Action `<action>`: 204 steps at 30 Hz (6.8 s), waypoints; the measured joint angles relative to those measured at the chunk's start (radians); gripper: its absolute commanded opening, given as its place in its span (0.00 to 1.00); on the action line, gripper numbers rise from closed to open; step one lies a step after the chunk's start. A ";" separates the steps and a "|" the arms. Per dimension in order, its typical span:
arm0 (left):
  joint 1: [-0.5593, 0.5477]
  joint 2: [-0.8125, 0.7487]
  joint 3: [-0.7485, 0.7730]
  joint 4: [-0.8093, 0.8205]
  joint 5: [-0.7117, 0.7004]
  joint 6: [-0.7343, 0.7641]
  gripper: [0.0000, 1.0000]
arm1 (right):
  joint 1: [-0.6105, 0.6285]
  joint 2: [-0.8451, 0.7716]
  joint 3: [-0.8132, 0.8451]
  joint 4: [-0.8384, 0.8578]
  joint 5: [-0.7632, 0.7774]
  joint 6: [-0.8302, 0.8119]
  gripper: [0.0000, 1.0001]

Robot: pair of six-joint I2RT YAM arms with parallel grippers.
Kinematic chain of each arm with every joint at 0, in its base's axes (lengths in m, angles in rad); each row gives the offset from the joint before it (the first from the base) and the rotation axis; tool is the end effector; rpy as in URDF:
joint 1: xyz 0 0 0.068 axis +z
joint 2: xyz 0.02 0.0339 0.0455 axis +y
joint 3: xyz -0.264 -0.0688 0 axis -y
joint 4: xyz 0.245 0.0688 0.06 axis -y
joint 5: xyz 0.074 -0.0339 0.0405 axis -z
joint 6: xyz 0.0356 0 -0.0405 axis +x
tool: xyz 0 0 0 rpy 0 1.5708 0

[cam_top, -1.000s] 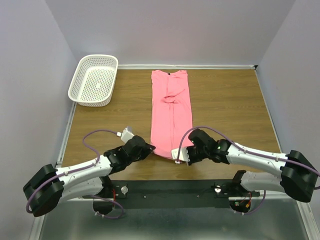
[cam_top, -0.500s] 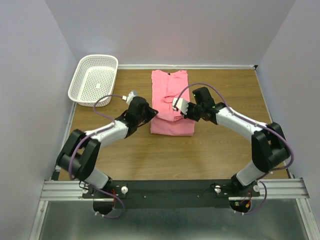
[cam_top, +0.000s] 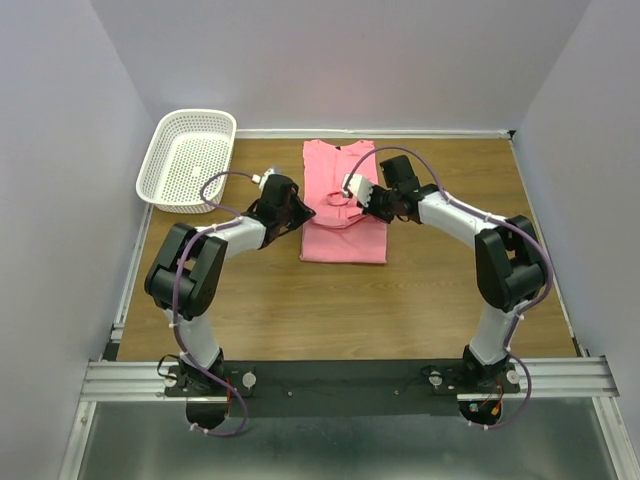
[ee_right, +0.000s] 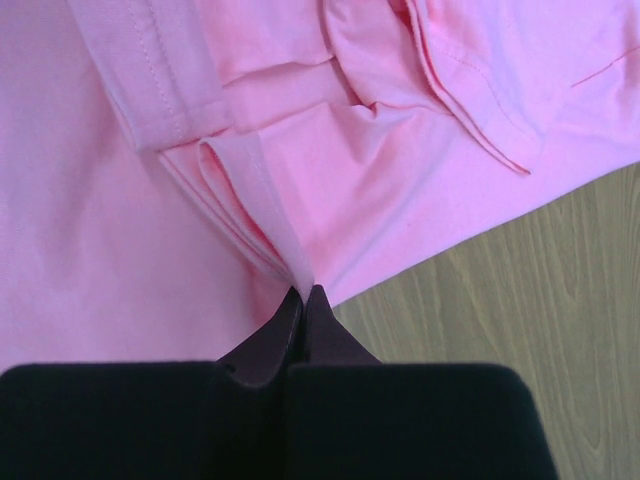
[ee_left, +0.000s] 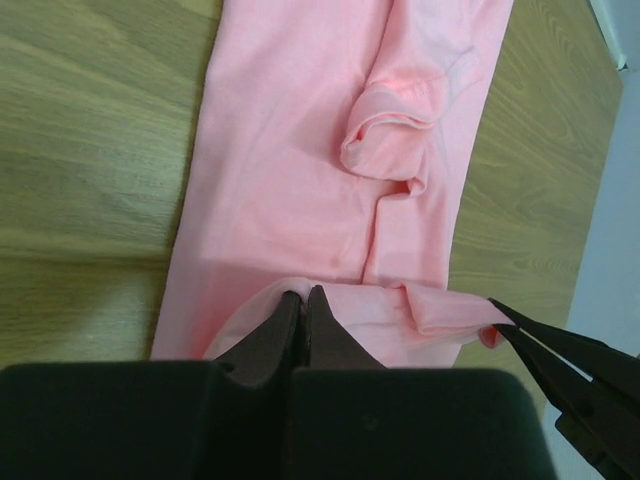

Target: Fold and stack the t-shirts

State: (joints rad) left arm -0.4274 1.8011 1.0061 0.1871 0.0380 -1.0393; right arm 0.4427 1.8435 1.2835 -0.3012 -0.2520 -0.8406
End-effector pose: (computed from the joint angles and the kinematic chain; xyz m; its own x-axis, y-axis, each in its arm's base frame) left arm 0.3495 -0.1607 0.1751 -0.6450 -0.6528 -0.3973 -0.2238 0.6584 -0.7186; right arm 0.3587 0.1799 0.2061 -0.0388 -0.8169 -0.5755 -0.8853 0.2951 -0.3592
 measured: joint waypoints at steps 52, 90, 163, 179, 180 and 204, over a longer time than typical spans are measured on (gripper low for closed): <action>-0.020 -0.272 -0.421 0.066 0.233 0.092 0.72 | -0.010 -0.251 -0.406 -0.021 -0.257 -0.249 0.77; -0.352 -0.517 -0.642 0.116 0.242 -0.111 0.00 | 0.155 -0.657 -0.579 -0.403 -0.266 -0.398 0.00; -0.032 -0.178 -0.156 0.224 0.494 0.087 0.00 | -0.126 -0.539 -0.283 -0.141 -0.205 0.024 0.01; -0.155 -0.706 -0.611 0.230 0.433 -0.029 0.00 | 0.002 -0.820 -0.492 -0.311 -0.319 0.047 0.01; -0.155 -0.700 -0.613 0.230 0.433 -0.032 0.00 | 0.002 -0.820 -0.492 -0.313 -0.319 0.049 0.01; -0.042 -0.257 -0.255 0.237 0.513 0.035 0.00 | 0.001 -0.620 -0.367 -0.248 -0.137 0.090 0.00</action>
State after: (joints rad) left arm -0.4694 1.5440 0.7513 0.4240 0.5514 -1.0039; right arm 0.4438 1.2232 0.9169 -0.5495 -0.3893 -0.7506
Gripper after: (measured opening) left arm 0.014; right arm 0.012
